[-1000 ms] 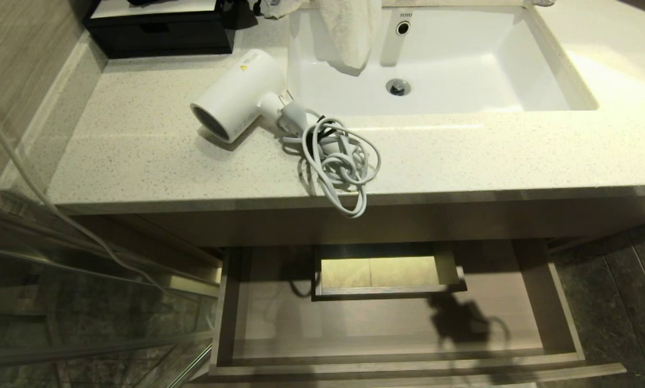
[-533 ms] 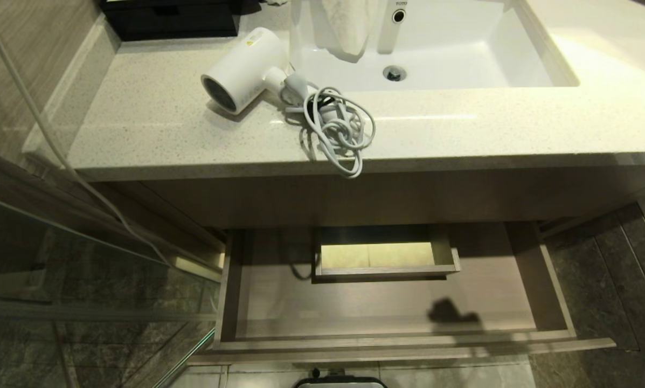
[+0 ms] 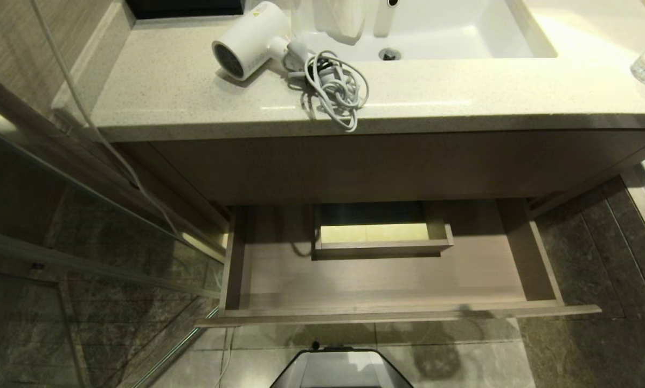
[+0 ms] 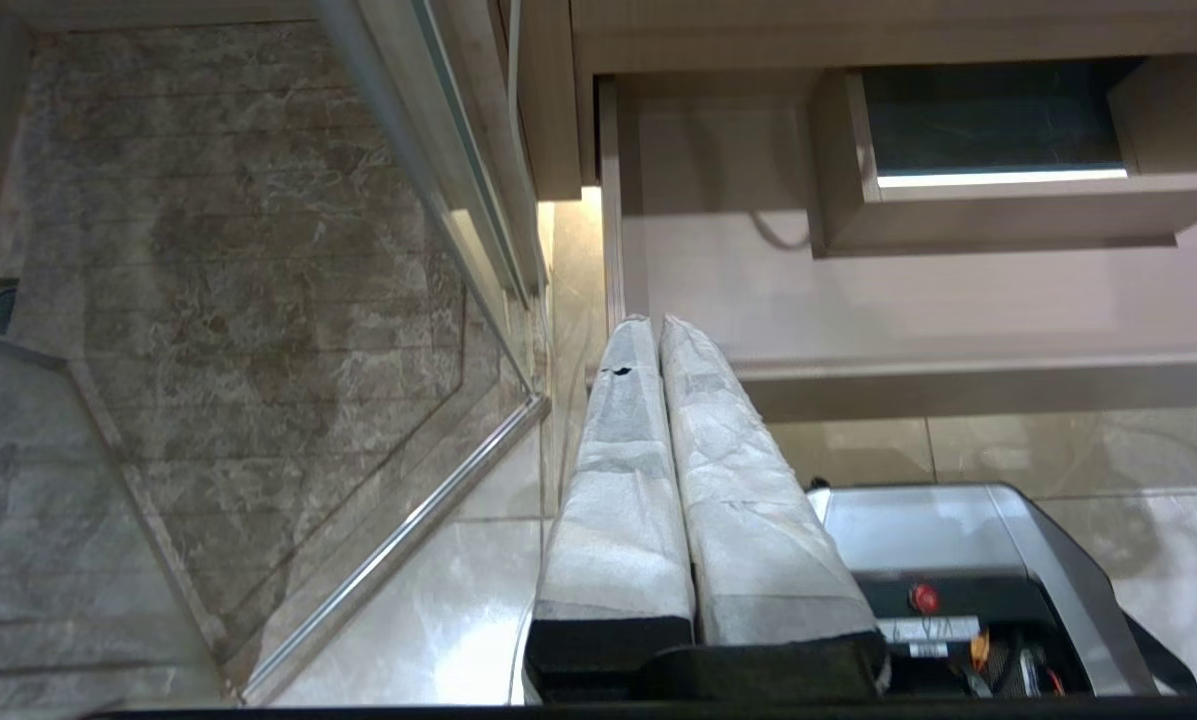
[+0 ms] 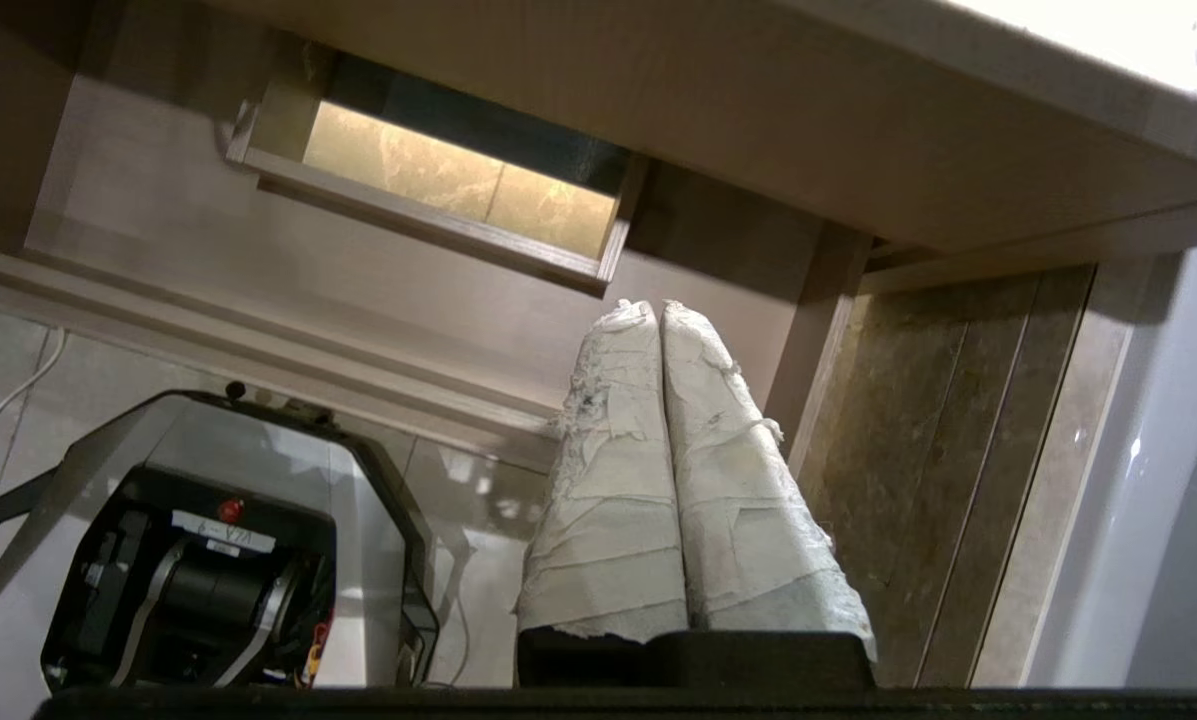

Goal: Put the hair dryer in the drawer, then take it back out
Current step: Close the drawer

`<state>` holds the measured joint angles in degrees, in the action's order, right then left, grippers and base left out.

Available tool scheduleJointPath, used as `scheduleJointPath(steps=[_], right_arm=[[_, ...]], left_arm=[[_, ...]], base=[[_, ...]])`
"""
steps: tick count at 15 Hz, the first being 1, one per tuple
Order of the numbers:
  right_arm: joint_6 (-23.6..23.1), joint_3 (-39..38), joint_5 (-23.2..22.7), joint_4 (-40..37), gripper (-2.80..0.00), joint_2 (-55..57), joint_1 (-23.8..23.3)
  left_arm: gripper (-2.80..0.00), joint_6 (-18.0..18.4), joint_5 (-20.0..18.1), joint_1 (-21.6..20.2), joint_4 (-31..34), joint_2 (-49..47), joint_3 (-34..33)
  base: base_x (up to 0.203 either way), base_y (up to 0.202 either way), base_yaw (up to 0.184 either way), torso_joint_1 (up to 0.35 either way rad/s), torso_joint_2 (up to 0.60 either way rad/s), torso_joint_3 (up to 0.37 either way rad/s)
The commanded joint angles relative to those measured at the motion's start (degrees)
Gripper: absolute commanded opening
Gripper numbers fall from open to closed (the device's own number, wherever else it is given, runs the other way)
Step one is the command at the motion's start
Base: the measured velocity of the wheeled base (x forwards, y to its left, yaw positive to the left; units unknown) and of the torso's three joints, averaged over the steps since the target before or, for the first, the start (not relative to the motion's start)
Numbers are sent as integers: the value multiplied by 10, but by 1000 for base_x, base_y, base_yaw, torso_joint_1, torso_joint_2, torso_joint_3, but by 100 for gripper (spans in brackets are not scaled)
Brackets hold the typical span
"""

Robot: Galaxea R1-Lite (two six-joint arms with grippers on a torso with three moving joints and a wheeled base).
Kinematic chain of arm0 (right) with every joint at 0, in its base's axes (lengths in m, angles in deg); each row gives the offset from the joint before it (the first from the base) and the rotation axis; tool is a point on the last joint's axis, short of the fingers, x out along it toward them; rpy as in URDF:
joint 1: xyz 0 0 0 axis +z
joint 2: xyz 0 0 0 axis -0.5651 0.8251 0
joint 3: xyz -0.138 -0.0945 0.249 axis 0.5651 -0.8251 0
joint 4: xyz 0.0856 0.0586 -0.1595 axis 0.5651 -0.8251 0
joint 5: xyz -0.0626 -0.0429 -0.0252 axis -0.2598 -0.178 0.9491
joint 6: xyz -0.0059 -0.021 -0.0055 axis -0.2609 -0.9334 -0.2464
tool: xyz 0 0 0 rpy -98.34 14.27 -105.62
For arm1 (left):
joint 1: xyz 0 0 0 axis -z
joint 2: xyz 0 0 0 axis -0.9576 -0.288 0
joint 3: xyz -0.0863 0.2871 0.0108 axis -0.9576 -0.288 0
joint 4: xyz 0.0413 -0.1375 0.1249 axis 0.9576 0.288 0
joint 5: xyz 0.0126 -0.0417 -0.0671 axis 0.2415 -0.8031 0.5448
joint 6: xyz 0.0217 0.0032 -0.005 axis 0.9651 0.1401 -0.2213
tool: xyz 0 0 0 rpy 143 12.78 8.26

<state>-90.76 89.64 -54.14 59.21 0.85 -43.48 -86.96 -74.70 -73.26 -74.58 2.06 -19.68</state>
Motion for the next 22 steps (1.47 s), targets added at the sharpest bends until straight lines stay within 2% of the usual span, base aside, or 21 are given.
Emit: scheduleJointPath(steps=[1, 8, 16, 22], right_arm=[[-1, 0, -1, -1, -280, 0, 0], [-2, -7, -2, 0, -280, -9, 0], [-2, -25, -2, 9, -280, -24, 0], [-2, -36, -2, 14, -280, -29, -1]], left_arm=[[-280, 0, 0, 0, 0, 0, 0], [-280, 0, 0, 0, 0, 0, 0], [-280, 0, 0, 0, 0, 0, 0], [-280, 0, 0, 0, 0, 0, 0]], base=[[0, 0, 0, -225, -95, -312], [0, 0, 0, -62, -11, -71], [0, 0, 0, -194, 334, 138], [0, 0, 0, -308, 514, 200]])
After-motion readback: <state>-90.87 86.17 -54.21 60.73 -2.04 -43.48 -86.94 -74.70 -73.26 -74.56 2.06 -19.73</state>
